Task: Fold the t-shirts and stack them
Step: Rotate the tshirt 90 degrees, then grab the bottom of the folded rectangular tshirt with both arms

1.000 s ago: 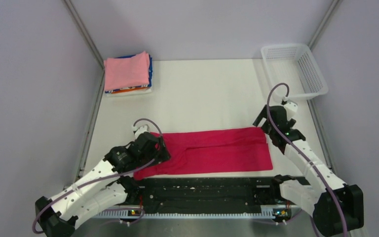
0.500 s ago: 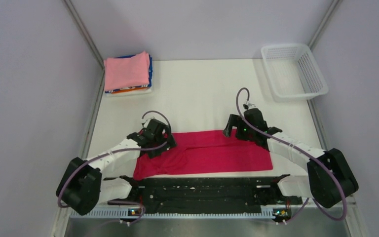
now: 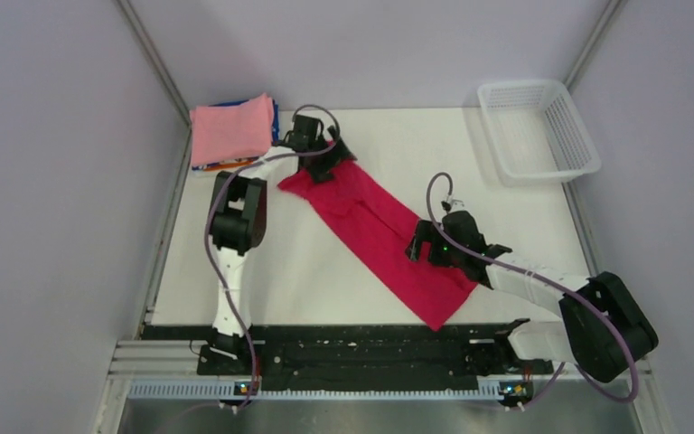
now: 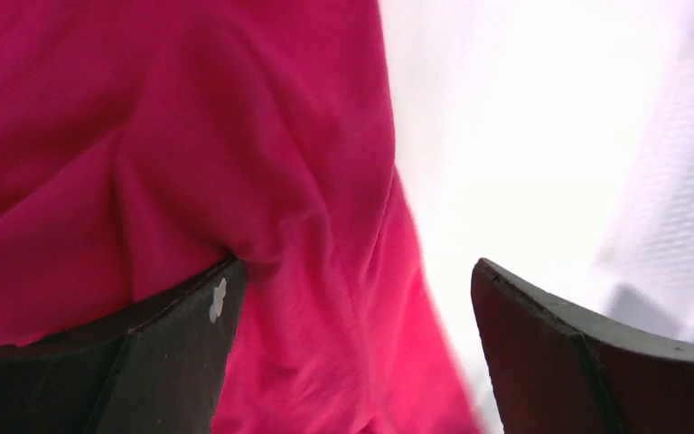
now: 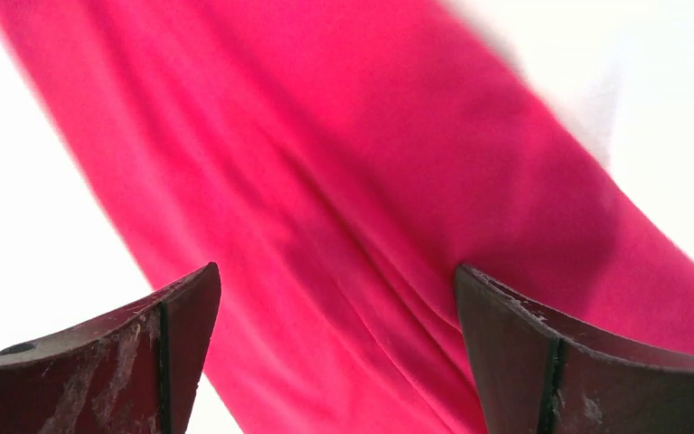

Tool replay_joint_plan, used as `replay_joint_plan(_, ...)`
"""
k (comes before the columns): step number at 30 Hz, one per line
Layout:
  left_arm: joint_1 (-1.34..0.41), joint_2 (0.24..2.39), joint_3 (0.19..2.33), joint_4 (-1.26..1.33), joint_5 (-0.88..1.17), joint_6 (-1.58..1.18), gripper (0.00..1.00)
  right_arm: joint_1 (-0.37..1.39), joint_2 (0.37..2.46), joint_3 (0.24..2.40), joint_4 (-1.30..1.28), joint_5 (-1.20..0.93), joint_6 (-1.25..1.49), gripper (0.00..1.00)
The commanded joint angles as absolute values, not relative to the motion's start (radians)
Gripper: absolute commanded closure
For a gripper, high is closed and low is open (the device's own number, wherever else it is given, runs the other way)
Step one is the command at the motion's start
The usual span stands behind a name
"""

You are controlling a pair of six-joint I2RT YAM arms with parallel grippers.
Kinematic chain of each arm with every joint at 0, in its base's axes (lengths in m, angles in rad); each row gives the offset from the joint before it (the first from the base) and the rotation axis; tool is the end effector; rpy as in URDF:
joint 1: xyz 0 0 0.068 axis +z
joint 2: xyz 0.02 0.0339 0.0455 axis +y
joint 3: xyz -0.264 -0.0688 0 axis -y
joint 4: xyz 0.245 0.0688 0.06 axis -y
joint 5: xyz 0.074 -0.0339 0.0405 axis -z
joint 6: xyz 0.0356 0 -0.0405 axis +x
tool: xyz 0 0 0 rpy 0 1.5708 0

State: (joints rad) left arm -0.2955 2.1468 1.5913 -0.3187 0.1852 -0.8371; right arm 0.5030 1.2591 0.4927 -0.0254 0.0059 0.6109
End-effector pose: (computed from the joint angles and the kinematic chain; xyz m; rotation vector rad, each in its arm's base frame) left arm 0.4511 -0.1442 0.1731 -0.6019 2.4911 -0.6997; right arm 0.2053 0.1127 0.1601 0.1338 2.4233 0.5205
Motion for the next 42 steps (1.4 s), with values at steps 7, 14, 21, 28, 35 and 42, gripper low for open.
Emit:
replay_joint_plan(7,-0.322,2.931,2.496,0.293,0.562,-1.405,0.01,0.766,1.414,0.513,0.11,-0.242,0.591,0.01)
replay_joint_plan(14,-0.325,2.947,2.511,0.361,0.446,-1.385,0.02,0.869,1.512,0.663,0.137,-0.233,0.556,0.01)
replay_joint_plan(21,-0.311,2.734,2.48,0.213,0.508,-1.196,0.02,0.875,1.384,0.664,0.105,-0.122,0.593,0.01)
replay_joint_plan(28,-0.313,2.28,2.115,0.029,0.563,-0.94,0.02,0.877,1.251,0.635,0.034,-0.1,0.667,0.01)
replay_joint_plan(35,-0.335,1.774,1.536,-0.259,0.343,-0.722,0.01,0.876,1.064,0.578,-0.195,0.119,0.708,0.01)
replay_joint_plan(42,-0.411,1.271,0.812,-0.192,0.194,-0.787,0.01,0.862,0.943,0.419,-0.211,-0.018,0.78,0.03)
